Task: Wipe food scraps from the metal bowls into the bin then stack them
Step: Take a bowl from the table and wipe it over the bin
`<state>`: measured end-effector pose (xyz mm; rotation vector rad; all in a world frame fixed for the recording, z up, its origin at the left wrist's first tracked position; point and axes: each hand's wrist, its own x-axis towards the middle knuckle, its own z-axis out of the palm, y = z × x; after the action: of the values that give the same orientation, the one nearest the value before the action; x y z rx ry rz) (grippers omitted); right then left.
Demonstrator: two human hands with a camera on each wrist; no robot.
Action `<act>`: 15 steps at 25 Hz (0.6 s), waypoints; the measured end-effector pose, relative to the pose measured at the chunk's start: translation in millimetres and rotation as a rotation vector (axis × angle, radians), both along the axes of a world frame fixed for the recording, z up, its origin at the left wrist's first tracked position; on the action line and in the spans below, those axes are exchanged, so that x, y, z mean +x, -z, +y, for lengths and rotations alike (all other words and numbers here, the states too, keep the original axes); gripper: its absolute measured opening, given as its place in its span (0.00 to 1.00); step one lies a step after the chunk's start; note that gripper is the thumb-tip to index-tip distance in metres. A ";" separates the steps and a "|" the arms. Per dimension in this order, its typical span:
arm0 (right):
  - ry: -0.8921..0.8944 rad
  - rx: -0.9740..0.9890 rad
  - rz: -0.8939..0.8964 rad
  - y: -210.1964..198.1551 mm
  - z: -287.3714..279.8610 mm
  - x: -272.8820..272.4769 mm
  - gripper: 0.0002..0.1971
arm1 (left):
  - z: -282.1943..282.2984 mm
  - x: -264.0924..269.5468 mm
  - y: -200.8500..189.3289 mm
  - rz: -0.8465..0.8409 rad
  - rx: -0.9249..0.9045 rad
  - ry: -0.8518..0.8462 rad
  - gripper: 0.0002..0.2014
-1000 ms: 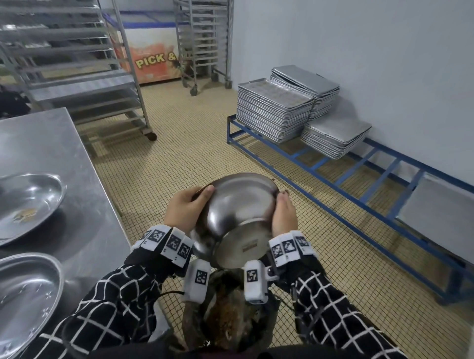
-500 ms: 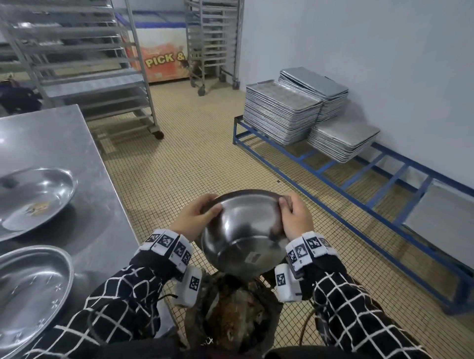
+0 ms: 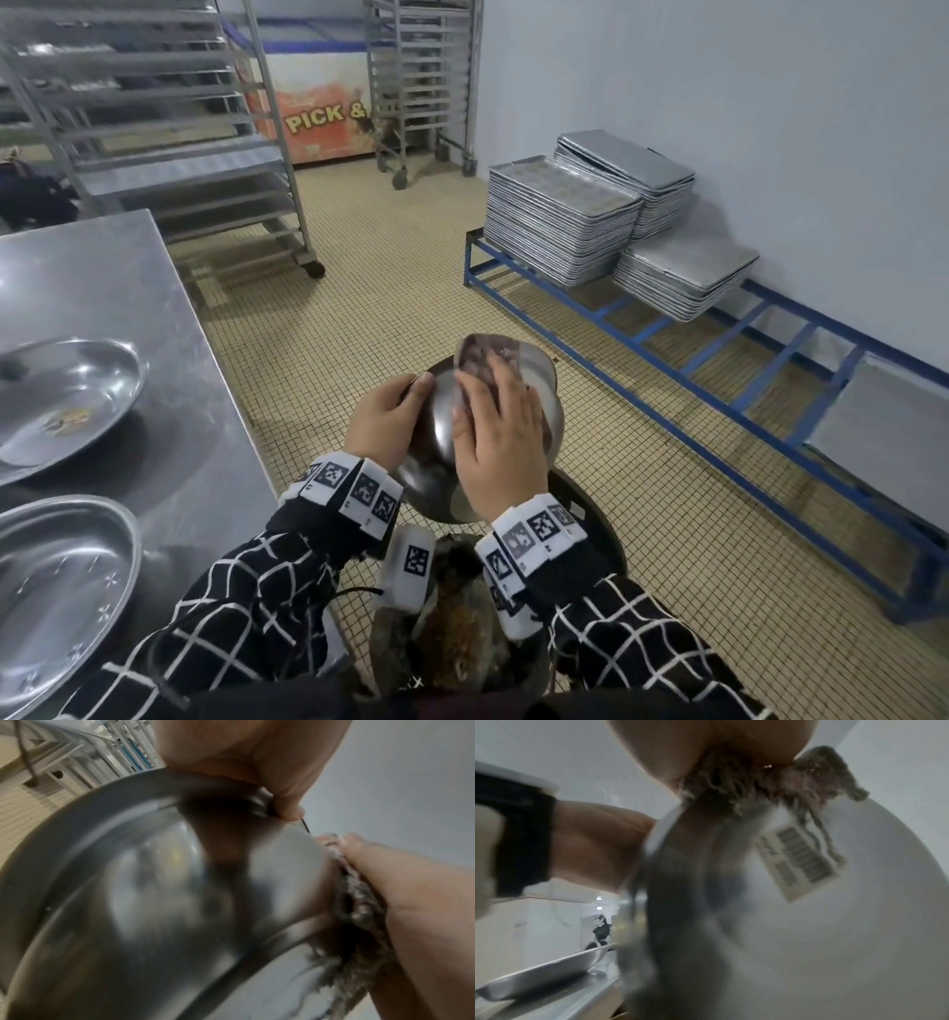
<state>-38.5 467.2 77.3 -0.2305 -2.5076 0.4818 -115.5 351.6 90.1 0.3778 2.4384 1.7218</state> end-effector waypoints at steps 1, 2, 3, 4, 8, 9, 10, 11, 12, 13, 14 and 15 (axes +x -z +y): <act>0.028 -0.023 -0.004 -1.0 7.1 -2.6 0.24 | -2.2 -0.9 1.1 -0.022 0.028 -0.004 0.14; 0.054 -0.111 -0.011 -0.5 18.0 -5.7 0.24 | -5.0 -0.6 0.8 -0.035 0.048 -0.004 0.13; 0.082 -0.255 -0.013 -1.0 30.1 -7.1 0.23 | -7.8 -0.2 0.1 -0.049 0.064 -0.006 0.13; 0.113 -0.462 -0.030 1.8 43.2 -7.2 0.22 | -9.9 0.3 -1.0 -0.066 0.086 -0.016 0.12; 0.163 -0.934 -0.043 17.6 62.4 6.3 0.20 | -13.4 -0.8 -5.7 -0.089 0.132 -0.072 0.13; 0.137 -0.819 0.004 17.9 56.8 6.0 0.20 | -12.4 -2.4 -7.0 -0.063 0.105 -0.068 0.13; 0.089 -0.673 0.044 15.2 48.1 5.2 0.21 | -10.5 -2.8 -8.1 -0.036 0.068 -0.060 0.14; 0.038 -0.513 0.079 10.7 37.9 2.8 0.21 | -8.0 -2.9 -9.0 -0.014 0.032 -0.049 0.14; -0.003 -0.347 0.096 8.8 28.4 -0.3 0.22 | -5.2 -2.1 -9.3 0.008 -0.002 -0.031 0.14; -0.020 -0.215 0.092 4.4 18.6 -2.8 0.22 | -2.8 -0.2 -10.9 0.030 -0.039 -0.008 0.14; -0.017 -0.132 0.071 2.9 12.3 -5.7 0.23 | -1.3 0.8 -10.8 0.047 -0.060 0.011 0.15; 0.001 -0.095 0.064 0.4 9.2 -8.4 0.23 | -0.9 1.2 -11.2 0.057 -0.054 0.023 0.15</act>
<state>-47.0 476.3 76.8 -0.2495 -2.4246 0.5998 -114.3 350.7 101.4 0.4529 2.5039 1.6538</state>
